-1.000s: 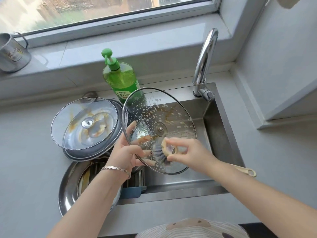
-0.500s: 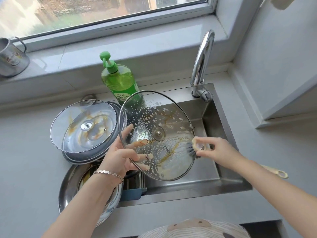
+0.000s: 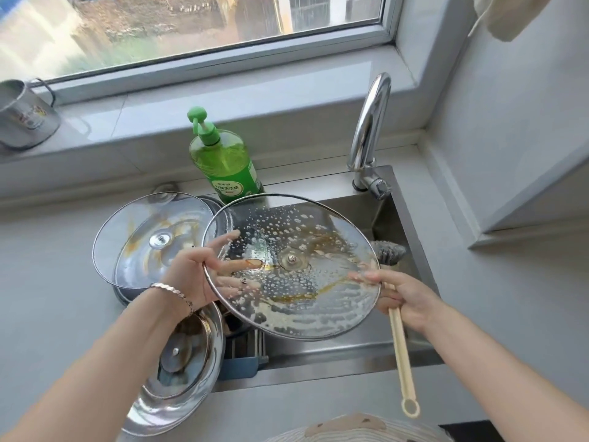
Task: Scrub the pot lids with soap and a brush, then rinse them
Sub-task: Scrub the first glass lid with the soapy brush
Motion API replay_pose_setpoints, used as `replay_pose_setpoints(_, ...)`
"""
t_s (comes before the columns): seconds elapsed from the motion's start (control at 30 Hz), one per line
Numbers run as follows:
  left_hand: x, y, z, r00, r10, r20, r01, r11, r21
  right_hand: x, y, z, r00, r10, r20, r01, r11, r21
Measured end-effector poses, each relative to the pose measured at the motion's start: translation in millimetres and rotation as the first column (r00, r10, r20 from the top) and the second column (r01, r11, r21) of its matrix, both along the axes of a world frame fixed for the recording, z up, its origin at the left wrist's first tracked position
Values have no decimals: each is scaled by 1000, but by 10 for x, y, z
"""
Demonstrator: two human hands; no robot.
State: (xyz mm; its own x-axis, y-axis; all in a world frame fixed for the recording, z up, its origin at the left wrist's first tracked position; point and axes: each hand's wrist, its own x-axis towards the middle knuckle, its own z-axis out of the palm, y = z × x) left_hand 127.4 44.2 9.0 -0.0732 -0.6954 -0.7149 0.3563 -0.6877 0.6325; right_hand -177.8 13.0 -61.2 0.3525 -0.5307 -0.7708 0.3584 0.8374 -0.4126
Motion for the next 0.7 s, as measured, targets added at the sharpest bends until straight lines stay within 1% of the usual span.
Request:
replay_pose_setpoints(0.07, 22, -45, -23, 1000, 23, -5, -23, 999, -37, 67, 39, -5, 997, -72, 11, 72, 997, 19)
replay_pose_setpoints(0.1, -4, -55, -41, 998, 65, -22, -66, 996, -54, 110, 51, 1, 993, -115, 16, 114, 993, 16)
replay_pose_setpoints(0.13, -48, -48, -78, 989, 142, -50, -145, 988, -60, 158, 63, 33, 988, -153, 15, 153, 988, 6)
replay_pose_setpoints(0.2, -204, 25, -185, 930, 336, -149, -345, 938, -40, 245, 72, 84, 976, -217, -14, 216, 976, -28)
replay_pose_setpoints(0.23, -324, 98, -244, 880, 411, -237, -426, 904, -16, 280, 68, 96, 969, -247, -33, 245, 968, -47)
replay_pose_setpoints(0.27, -471, 189, -295, 842, 432, -324, -454, 891, 9, 318, 69, 113, 961, -274, -47, 270, 960, -70)
replay_pose_setpoints(0.3, -636, 280, -319, 826, 422, -372, -440, 897, 42, 352, 74, 119, 953, -297, -63, 290, 952, -96)
replay_pose_setpoints(0.37, -931, 400, -324, 856, 371, -359, -359, 928, 103, 411, 89, 91, 938, -336, -88, 324, 937, -133)
replay_pose_setpoints(0.43, -1097, 419, -338, 862, 370, -345, -357, 928, 105, 450, 131, 74, 930, -354, -98, 338, 930, -147)
replay_pose_setpoints(0.53, -1125, 342, -318, 823, 450, -346, -449, 889, 87, 456, 205, 109, 950, -301, -89, 281, 942, -181)
replay_pose_setpoints(0.6, -1076, 311, -309, 822, 442, -358, -443, 892, 85, 412, 230, 128, 966, -238, -98, 211, 950, -230)
replay_pose_setpoints(0.63, -1043, 305, -303, 831, 432, -350, -434, 898, 78, 371, 233, 127, 973, -198, -122, 159, 948, -276)
replay_pose_setpoints(0.67, -1005, 296, -288, 837, 428, -341, -433, 899, 66, 324, 233, 143, 971, -154, -183, 88, 942, -325)
replay_pose_setpoints(0.7, -958, 291, -274, 839, 432, -330, -440, 896, 53, 259, 227, 159, 953, -116, -281, 8, 933, -360)
